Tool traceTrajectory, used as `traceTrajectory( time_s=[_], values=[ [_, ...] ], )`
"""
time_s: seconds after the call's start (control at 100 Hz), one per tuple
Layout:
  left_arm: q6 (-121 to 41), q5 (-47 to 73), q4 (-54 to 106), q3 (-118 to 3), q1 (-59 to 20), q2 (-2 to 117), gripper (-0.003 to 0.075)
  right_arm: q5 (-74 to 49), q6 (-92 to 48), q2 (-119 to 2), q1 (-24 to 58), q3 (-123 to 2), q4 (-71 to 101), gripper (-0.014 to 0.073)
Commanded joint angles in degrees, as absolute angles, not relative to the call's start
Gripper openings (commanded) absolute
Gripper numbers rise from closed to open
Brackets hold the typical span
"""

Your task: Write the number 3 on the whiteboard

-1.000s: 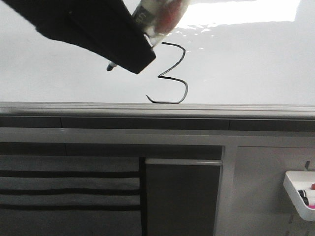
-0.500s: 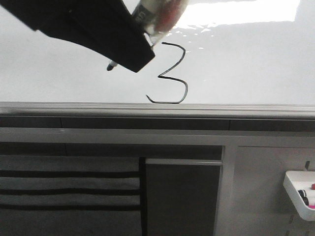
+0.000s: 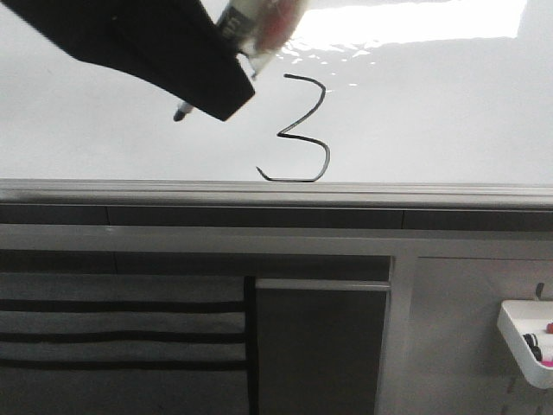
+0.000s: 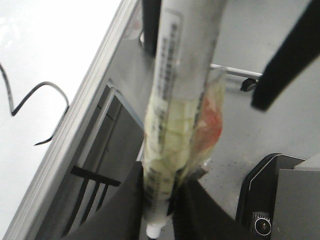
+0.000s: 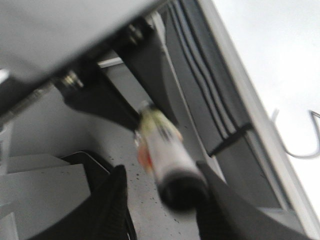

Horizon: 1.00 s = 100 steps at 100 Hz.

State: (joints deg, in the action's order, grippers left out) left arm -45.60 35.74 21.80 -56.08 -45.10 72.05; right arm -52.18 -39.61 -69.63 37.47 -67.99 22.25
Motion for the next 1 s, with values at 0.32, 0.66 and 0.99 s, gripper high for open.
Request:
traceTrajectory(
  time_s=[0.32,0.66,0.99],
  values=[
    [-35.5,26.7,24.0,-57.5,-23.6,72.3,-0.0018,-53.5,-32.3,-58.8,24.0,-69.7,17.7,0.0278],
    [-31.4,24.6,28.8,-57.9,-11.8,79.2,-0.0018,-56.1,-31.3,-58.3,24.0,-69.7,17.8,0.0278],
    [-31.3,20.5,29.0,-57.9,-9.2,79.3,-0.0018,-56.2,-31.3,-58.3,24.0,-69.7,17.8,0.0278]
  ],
)
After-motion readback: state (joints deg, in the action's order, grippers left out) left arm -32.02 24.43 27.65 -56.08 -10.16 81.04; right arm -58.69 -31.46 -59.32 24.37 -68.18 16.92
